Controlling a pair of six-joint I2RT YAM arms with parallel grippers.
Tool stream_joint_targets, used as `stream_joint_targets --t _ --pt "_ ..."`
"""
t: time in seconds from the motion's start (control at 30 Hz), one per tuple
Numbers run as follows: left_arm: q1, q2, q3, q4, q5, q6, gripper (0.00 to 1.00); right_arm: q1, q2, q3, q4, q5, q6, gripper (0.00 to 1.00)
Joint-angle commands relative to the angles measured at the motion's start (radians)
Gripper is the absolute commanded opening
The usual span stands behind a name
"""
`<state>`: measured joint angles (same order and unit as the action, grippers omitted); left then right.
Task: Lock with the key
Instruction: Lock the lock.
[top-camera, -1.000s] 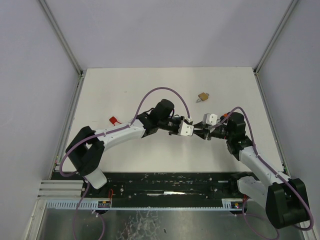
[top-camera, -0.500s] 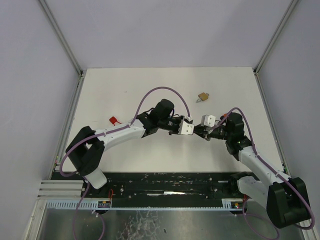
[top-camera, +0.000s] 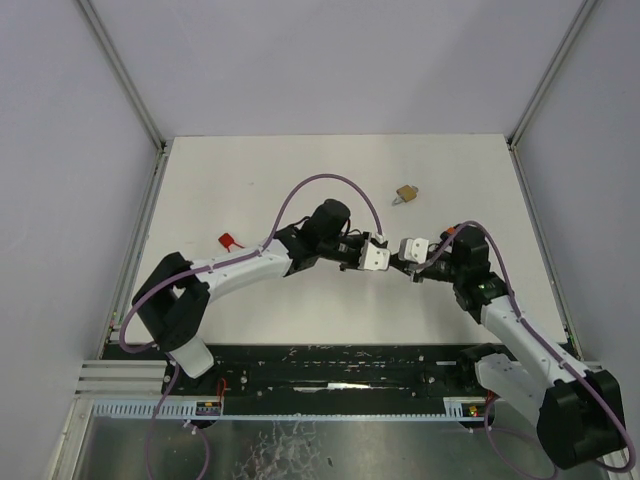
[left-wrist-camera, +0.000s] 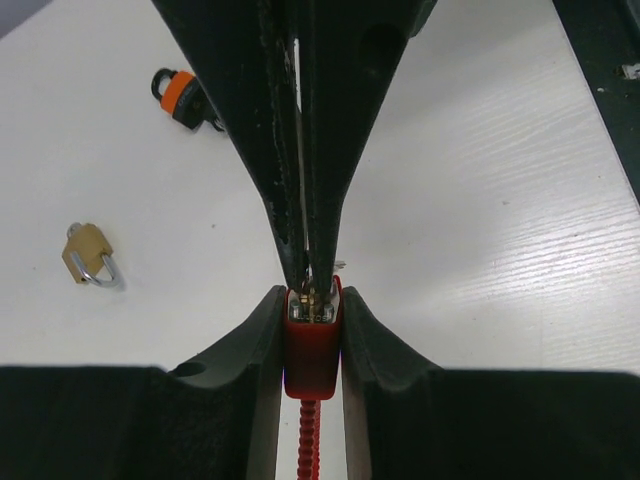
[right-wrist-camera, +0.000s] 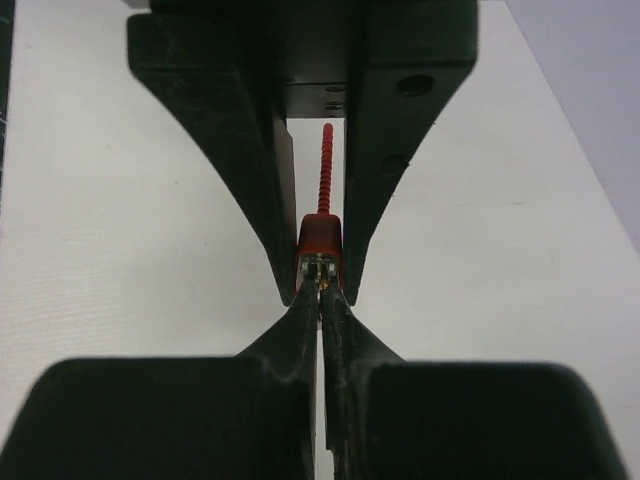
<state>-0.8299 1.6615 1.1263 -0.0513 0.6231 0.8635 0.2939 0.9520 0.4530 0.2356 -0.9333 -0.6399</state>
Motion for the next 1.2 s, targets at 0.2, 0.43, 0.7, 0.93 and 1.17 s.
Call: stream_joint_targets --t 0.2,0.43,0.7,0.93,1.17 --pt "0.043 0.000 0.033 0.050 -0.047 0.047 0.00 -0.013 -0.164 0.100 -0.334 0.021 -0.351 0.00" --pt "0.119 0.115 0.256 -0.338 0.231 0.143 0.00 0.022 -0.133 0.107 -0.358 0.039 -0.399 0.00" --pt "0.045 0.008 0.029 0.003 -0.031 0.097 0.00 -0.069 -0.024 0.175 -0.206 -0.032 0.092 0.00" --pt "0.069 -0.029 -0.003 0.066 -0.031 0.104 0.00 -0.055 -0.076 0.149 -0.351 -0.102 -0.200 0.00" --pt "0.087 0.166 0.299 -0.405 0.132 0.172 0.00 -0.042 -0.188 0.121 -0.360 -0.004 -0.347 0.00"
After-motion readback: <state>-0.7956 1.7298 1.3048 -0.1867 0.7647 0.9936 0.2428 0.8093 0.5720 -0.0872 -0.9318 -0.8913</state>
